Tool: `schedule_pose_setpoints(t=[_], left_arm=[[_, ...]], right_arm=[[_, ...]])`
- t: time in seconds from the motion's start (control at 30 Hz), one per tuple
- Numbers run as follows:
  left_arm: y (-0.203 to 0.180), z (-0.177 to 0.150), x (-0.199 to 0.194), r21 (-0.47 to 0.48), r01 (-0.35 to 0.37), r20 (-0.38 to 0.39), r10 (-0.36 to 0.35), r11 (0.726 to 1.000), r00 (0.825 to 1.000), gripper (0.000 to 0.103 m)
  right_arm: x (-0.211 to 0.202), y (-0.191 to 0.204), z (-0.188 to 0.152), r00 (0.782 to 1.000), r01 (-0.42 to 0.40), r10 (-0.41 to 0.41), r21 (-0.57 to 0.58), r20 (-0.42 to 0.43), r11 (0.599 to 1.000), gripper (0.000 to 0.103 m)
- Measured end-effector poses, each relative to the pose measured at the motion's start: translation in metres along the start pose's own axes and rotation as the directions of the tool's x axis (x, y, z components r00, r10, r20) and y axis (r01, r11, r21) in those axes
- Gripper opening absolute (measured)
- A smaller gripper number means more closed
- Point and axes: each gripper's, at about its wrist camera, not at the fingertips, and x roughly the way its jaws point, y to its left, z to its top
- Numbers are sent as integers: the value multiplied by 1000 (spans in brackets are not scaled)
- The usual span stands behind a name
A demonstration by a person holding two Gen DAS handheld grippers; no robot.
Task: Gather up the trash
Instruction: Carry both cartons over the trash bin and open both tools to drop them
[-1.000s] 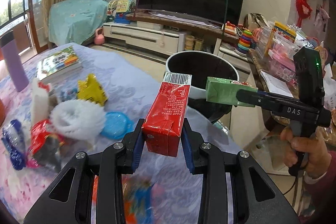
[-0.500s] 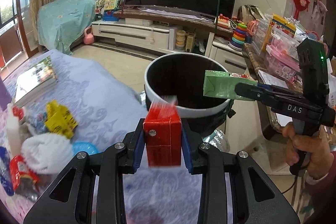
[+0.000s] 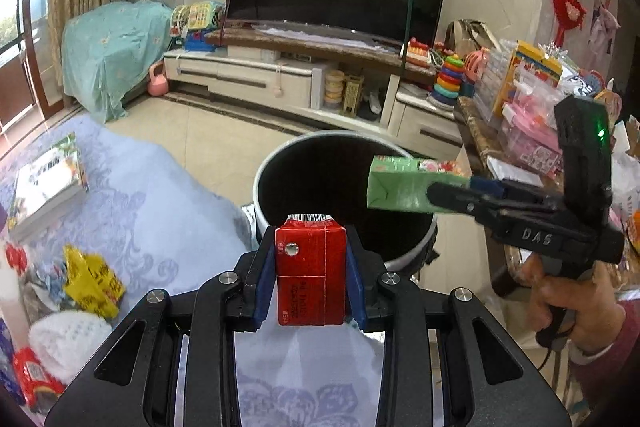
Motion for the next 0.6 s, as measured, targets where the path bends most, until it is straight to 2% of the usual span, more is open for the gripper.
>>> schedule_pose_setpoints(t=[0.37, 0.6], left_arm=[[-11, 22, 21, 6, 32, 27, -32, 999, 999, 29], [-10, 22, 36, -11, 39, 10, -39, 999, 999, 29]], right_arm=[[7, -10, 12, 1000, 13, -13, -5, -12, 1000, 54], [15, -15, 15, 998, 42, -43, -18, -37, 999, 54]])
